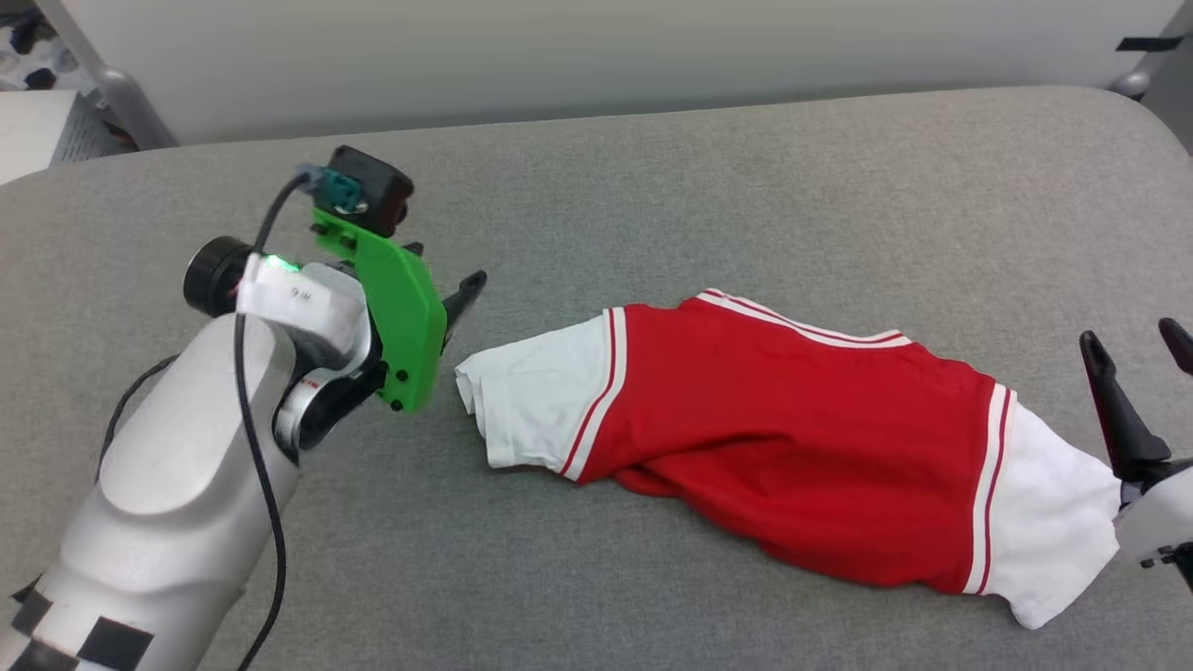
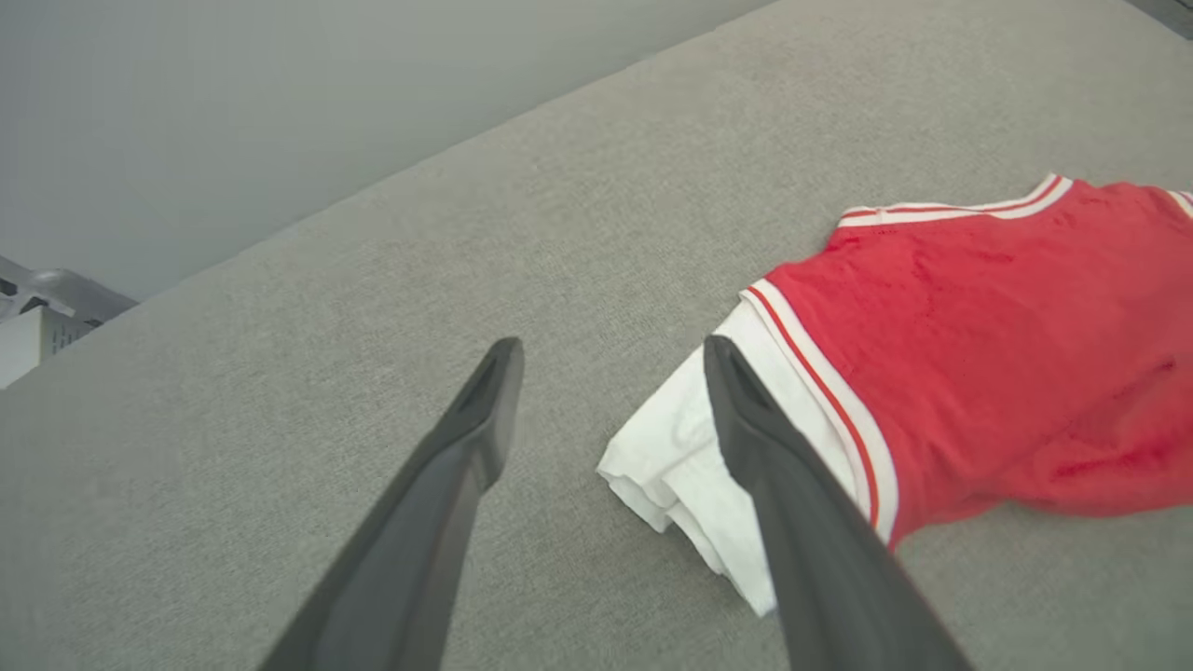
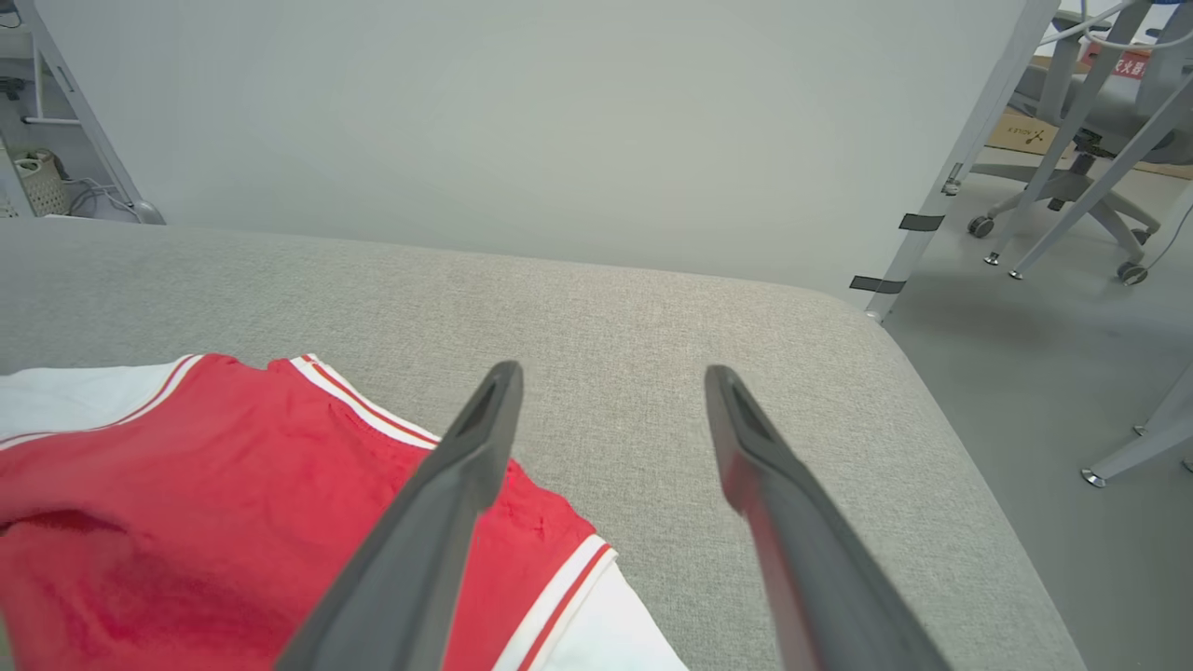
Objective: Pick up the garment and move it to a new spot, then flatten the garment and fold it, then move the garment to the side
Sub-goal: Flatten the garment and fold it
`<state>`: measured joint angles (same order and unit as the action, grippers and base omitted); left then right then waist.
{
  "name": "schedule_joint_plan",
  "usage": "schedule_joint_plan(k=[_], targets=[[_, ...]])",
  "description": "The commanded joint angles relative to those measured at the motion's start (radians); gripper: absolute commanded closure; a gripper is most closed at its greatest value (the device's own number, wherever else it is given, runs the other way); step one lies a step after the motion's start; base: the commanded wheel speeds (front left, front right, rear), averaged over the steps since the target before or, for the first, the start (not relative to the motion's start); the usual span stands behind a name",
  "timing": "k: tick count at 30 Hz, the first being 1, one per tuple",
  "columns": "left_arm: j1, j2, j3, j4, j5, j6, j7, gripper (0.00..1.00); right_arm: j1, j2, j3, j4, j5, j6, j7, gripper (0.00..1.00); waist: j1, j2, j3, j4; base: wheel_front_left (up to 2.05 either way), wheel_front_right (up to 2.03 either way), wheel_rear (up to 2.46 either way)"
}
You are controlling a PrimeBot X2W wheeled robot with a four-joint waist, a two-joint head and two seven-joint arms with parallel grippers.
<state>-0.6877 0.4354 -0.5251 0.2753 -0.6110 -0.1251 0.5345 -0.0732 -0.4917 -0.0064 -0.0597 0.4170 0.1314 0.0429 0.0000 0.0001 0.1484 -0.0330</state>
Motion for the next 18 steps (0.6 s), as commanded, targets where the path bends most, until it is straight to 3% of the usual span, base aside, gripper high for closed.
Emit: schedule_joint_plan(k=[1,9,18], targets=[[-0.043,0.017,-0.04,0.011,-0.035,-0.005,0.052,0.0,0.015,0.021,-0.007,-0.027,-0.009,-0.001,-0.005,0.0,0.0,-0.0001,0.036,-0.036,0.0,0.0,0.0],[-0.17,0.059,-0.245,0.134,-0.145,-0.005,0.217,0.0,-0.008,0.089,0.003,-0.087,-0.024,-0.001,-0.067,0.0,0.0,-0.0001,0.103,-0.101,0.0,0.0,0.0],[-0.212,0.105,-0.415,0.277,-0.19,-0.005,0.212,0.0,-0.04,0.101,0.028,-0.061,-0.026,-0.001,-0.102,0.0,0.0,-0.0001,0.162,-0.152,0.0,0.0,0.0]])
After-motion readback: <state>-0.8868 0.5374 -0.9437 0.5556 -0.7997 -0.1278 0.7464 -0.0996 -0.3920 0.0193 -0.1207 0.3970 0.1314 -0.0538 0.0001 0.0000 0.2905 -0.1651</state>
